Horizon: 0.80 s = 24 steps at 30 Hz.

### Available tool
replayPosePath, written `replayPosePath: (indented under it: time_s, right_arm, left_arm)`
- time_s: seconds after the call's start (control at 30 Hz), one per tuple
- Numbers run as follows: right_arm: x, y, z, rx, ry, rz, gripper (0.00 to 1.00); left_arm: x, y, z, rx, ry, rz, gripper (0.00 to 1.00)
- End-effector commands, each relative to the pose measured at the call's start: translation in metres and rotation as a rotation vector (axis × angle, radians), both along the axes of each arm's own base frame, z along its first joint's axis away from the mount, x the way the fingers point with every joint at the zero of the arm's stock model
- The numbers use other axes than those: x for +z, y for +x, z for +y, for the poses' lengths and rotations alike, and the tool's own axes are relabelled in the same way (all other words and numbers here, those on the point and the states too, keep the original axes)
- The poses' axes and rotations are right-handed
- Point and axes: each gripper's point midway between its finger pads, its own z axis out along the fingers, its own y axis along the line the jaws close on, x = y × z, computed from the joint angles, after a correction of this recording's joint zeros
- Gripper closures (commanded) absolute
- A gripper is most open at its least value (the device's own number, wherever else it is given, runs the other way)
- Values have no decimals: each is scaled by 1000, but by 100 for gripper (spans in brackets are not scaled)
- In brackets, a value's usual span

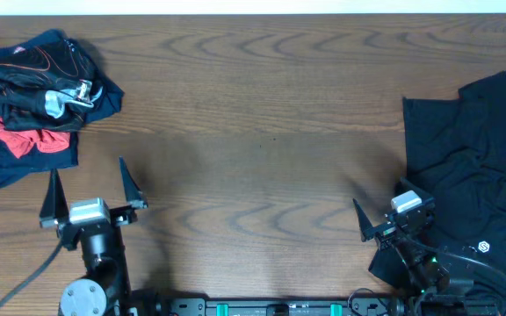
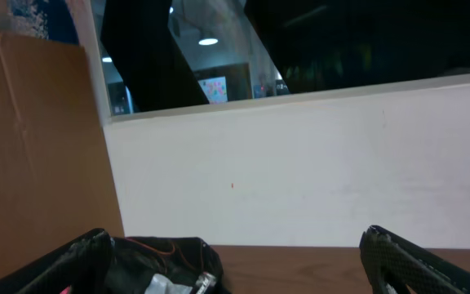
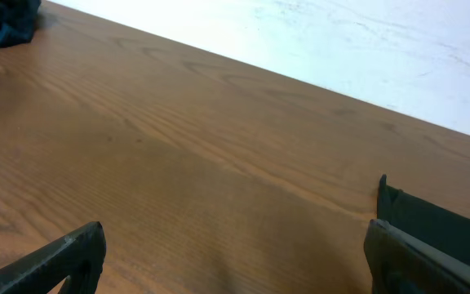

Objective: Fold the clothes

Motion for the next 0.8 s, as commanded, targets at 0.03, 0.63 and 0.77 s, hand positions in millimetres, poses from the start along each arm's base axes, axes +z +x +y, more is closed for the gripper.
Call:
replayPosePath:
  time_s: [0.03,0.63,0.77]
  right_arm:
    - [0,-1,4,22,-10,-10,1]
    - [0,-1,4,22,-10,-10,1]
    - [0,-1,4,22,-10,-10,1]
  left_arm:
    - [-8,1,-8,-39,31,-27,2]
    - [-128,30,-14,-101,-10,275,2]
    - [-169,28,-17,-124,-55,439,2]
